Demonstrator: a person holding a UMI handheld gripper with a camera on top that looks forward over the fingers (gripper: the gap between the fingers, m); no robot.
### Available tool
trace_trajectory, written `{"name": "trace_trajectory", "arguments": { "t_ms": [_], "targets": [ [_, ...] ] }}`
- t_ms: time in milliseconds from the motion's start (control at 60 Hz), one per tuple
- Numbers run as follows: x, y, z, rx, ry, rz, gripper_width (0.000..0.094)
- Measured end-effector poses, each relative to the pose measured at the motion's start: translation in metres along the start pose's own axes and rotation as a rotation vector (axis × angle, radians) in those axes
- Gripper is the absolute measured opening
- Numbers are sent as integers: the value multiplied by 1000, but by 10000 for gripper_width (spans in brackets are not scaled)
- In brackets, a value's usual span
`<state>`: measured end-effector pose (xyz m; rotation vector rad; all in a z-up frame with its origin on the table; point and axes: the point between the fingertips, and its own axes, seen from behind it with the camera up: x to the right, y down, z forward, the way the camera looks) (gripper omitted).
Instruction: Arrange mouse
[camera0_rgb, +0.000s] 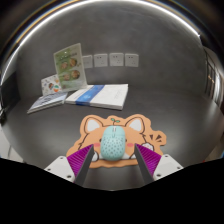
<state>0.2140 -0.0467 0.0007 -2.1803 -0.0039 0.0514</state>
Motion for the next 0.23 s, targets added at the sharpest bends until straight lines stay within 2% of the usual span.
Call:
{"name": "trace_trajectory", "arguments": {
  "t_ms": [117,233],
  "targets": [
    [3,27,-40,-22,-89,13,858],
    [34,48,-75,-10,-77,49,852]
  ]
}}
